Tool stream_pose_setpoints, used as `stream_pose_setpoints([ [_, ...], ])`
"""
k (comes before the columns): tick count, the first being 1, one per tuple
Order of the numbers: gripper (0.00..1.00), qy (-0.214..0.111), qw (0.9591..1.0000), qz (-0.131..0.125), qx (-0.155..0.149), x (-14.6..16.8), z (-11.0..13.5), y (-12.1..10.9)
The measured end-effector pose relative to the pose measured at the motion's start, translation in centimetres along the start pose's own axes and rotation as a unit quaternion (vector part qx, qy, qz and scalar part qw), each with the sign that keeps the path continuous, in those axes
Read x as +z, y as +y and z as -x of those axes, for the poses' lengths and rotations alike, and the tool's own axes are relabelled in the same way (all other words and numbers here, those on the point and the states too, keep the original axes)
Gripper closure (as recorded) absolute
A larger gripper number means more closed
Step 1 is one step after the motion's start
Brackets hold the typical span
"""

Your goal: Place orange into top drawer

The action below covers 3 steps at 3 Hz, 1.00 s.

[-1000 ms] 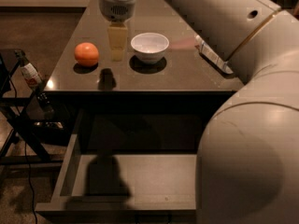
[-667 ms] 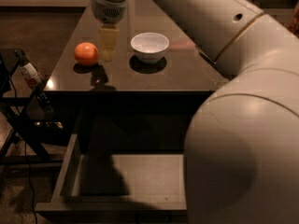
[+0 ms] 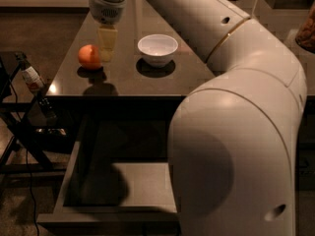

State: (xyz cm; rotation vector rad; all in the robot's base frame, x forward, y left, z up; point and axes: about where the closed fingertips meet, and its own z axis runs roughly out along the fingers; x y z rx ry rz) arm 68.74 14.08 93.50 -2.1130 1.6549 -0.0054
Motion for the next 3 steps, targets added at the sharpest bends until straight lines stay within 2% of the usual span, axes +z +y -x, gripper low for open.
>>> stream_pose_setpoints([
  [1,0.00,-0.030,0.9993,-0.002,-0.021,1.9,2.1,-0.8],
  [3,0.00,-0.070,0.9968,0.018,-0.035,5.6,4.0,-2.1],
])
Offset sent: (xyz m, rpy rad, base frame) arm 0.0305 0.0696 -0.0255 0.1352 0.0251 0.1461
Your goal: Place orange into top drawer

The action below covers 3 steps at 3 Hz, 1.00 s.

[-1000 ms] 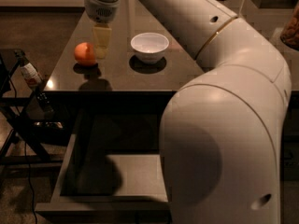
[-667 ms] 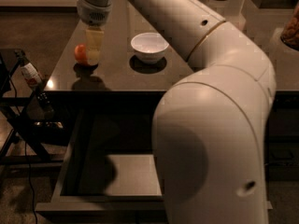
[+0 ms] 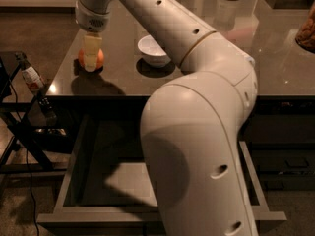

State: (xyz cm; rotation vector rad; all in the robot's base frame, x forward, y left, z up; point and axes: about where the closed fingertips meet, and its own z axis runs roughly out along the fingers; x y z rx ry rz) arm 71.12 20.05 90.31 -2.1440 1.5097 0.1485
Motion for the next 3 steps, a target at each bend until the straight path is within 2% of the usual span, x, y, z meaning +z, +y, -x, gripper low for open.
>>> stream_pose_setpoints([
  [3,0.00,-0.017,0.9988,0.037,0.026,3.6,-1.8,-0.1],
])
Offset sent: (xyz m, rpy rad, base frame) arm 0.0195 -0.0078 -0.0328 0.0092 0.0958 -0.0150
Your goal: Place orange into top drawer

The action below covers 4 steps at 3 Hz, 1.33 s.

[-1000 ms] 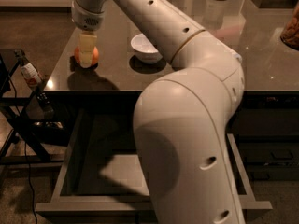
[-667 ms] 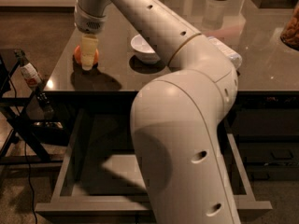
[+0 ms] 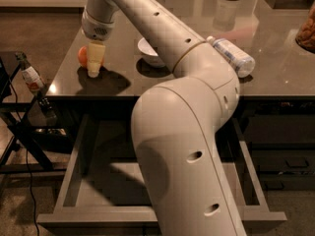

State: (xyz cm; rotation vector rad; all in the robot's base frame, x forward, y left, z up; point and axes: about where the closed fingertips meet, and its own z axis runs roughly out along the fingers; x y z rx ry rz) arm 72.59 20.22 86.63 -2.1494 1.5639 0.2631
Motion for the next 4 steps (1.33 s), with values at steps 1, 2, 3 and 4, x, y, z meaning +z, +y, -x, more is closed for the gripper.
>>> stream_pose_setpoints([
  [1,0.19,0.000,1.0000,0.000,0.000,0.01,0.01,-0.02],
  [2,0.43,0.000,1.0000,0.000,0.000,0.02,0.01,-0.02],
  [3,0.66,0.000,1.0000,0.000,0.000,0.02,0.01,-0.02],
  [4,0.89,0.000,1.0000,0.000,0.000,0.02,0.01,-0.02],
])
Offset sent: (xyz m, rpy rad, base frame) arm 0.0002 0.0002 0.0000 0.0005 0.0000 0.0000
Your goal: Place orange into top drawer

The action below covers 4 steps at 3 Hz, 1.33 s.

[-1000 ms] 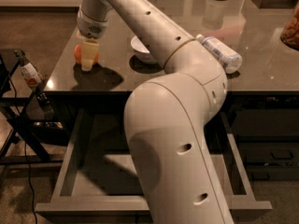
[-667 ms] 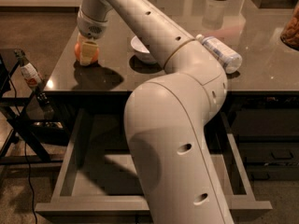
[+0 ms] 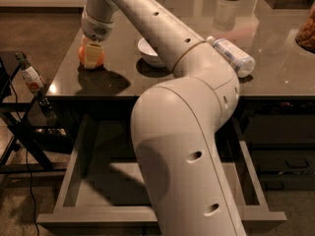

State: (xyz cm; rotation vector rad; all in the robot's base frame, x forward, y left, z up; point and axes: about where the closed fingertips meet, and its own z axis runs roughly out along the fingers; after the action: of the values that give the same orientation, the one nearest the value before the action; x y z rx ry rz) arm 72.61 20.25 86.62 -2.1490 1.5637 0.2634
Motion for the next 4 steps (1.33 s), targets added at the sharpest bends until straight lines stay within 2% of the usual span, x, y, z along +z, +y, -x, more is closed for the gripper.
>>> stream_pose_setpoints([
  [1,1.00,0.000,1.0000,0.000,0.000,0.0,0.0,0.0],
  [3,1.00,0.008,0.9998,-0.017,-0.006,-0.7,0.7,0.5],
  [4,1.00,0.010,0.9995,-0.028,-0.009,-1.9,1.3,1.6],
])
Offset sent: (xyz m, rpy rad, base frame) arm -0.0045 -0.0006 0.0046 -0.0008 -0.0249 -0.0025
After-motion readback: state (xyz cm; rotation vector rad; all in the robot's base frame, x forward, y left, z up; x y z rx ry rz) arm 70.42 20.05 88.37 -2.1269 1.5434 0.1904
